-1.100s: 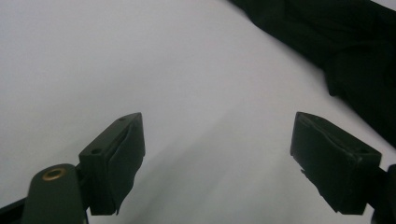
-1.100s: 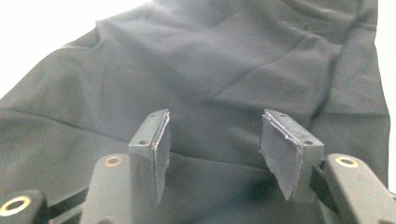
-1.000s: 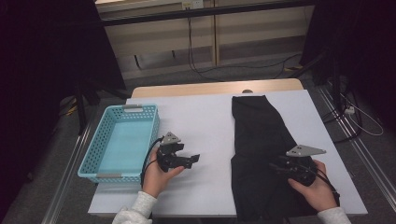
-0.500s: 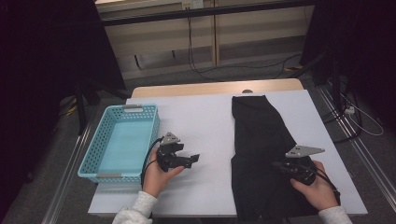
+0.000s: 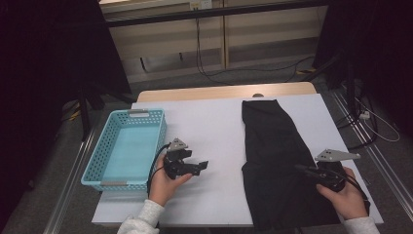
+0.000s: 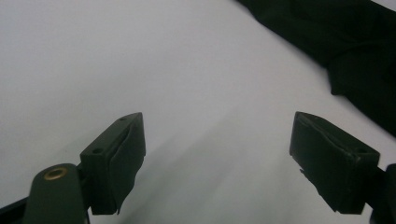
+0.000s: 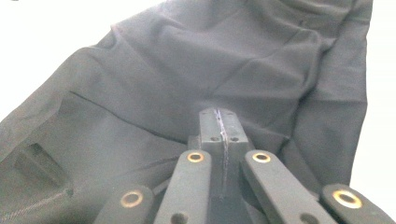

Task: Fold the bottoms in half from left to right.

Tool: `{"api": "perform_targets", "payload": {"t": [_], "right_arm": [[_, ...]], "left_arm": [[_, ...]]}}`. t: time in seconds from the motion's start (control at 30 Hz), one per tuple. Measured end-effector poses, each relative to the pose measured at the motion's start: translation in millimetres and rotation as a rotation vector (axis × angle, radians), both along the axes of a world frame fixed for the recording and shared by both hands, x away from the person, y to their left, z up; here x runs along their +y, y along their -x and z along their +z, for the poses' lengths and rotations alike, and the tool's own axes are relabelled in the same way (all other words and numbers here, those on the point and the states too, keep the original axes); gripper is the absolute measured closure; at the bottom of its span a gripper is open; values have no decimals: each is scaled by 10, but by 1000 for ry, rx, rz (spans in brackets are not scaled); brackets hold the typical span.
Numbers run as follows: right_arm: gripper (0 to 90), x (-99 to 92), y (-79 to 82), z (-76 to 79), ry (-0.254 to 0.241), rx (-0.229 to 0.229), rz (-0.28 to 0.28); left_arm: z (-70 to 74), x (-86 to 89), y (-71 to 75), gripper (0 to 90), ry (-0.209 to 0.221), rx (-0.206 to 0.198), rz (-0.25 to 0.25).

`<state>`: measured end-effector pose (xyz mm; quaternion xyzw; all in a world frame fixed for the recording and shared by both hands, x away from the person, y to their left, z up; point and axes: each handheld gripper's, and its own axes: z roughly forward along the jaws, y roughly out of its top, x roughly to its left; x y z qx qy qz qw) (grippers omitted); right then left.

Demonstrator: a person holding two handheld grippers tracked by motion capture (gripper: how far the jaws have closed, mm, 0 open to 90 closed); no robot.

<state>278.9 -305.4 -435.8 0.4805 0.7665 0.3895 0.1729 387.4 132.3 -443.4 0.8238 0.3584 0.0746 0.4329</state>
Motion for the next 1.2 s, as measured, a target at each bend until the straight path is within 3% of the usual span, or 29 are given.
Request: {"api": "perform_targets", "payload": {"t": [0.23,0.47,0.63,0.7,0.77,0.87,1.03,1.13,1.2], "right_arm": [[900,-156,50,55,-8,-21,-34],[900,-317,130,33,27,-12,-77],[900,-359,156,31,48,-4,-76],[900,-349,162,31,35,-17,-70],[845,-265,161,34,31,-27,-49],[781,-25,143,9,5,-34,26],[659,436,114,-52,-16,4,148],[596,604,100,-54,-5,-3,167],[579,661,67,-93,45,2,167]], "left_arm": [[-16,-1,-3,185,-6,7,4],[-21,-9,0,185,0,10,2],[-29,-23,2,185,-7,9,-4],[-35,-30,4,185,-12,13,-10],[-44,-42,8,185,-14,17,-10],[-48,-47,8,185,-15,17,-12],[-54,-42,8,185,-15,21,-10],[-58,-36,3,184,-16,23,-9],[-57,-26,-4,184,-17,26,-8]]}}
